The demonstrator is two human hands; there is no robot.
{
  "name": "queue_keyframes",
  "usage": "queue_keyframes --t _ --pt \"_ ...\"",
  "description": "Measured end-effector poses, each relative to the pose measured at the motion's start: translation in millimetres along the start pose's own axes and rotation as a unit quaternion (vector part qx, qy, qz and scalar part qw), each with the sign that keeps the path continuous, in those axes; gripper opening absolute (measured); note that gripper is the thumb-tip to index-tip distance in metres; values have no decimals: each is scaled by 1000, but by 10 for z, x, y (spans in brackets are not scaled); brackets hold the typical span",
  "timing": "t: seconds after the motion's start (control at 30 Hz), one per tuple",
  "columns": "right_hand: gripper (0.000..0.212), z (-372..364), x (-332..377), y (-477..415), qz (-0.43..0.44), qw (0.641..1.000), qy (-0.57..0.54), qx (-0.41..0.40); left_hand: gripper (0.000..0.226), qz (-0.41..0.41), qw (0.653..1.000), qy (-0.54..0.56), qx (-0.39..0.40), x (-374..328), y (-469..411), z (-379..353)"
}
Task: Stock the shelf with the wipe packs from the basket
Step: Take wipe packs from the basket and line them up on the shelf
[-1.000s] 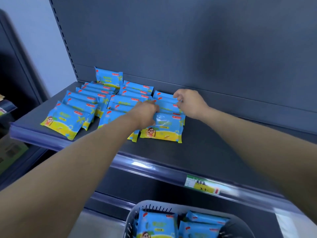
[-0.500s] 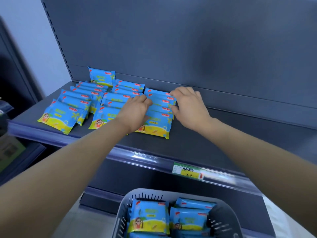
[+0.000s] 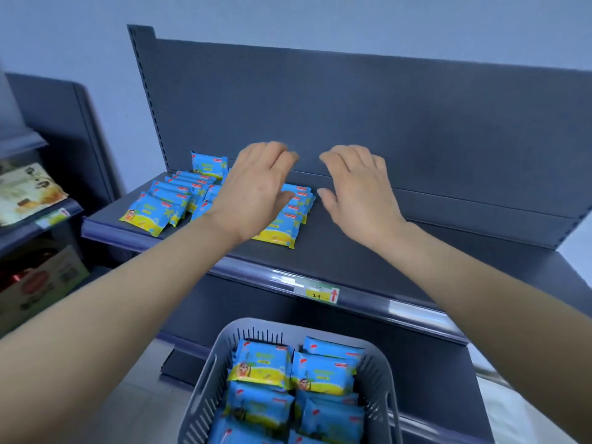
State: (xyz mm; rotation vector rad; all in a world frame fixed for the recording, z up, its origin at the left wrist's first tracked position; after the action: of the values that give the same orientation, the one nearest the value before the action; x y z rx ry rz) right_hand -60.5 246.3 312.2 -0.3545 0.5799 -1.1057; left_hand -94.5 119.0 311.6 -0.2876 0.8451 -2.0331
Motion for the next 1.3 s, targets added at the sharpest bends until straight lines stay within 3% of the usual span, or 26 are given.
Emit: queue_keyframes --t 0.2,0.37,0.53,0.77,0.93,1.07,1.17,1.3 --pt "48 637 105 421 14 997 -9 -69 51 3 999 -7 -39 -534 338 572" --pt "46 635 307 904 41 997 -46 -55 50 15 1000 -12 -12 -819 845 592" --pt "44 44 633 1450 53 993 -96 53 53 53 991 -42 112 -759 1632 35" --pt "30 -1123 1034 2111 50 953 -146 261 52 127 935 -85 319 -255 2566 -888" --pt "29 -1785 1145 2524 74 902 -125 405 51 144 905 -85 390 17 2868 -1332" --pt "21 -2157 1220 2786 81 865 -145 474 52 133 890 -92 426 113 2996 -1661" --pt "13 -2365 1266 2941 50 840 -166 513 53 124 889 -94 430 189 3045 -1857" --pt "19 -2523 1310 3070 -11 816 -203 542 52 122 892 -95 424 319 3036 -2043"
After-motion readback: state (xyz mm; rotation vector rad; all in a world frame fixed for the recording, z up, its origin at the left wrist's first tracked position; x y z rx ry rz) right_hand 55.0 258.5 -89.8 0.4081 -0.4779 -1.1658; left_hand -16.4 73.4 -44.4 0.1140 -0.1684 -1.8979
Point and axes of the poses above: each hand's wrist, its own y-axis away from the middle knuckle, its own z-axis out of the back of the hand, x = y × z, the point moved 6 cm from there along -y, towards the middle knuckle, and after that the axes turned 15 degrees about z, right-handed, at the moved point
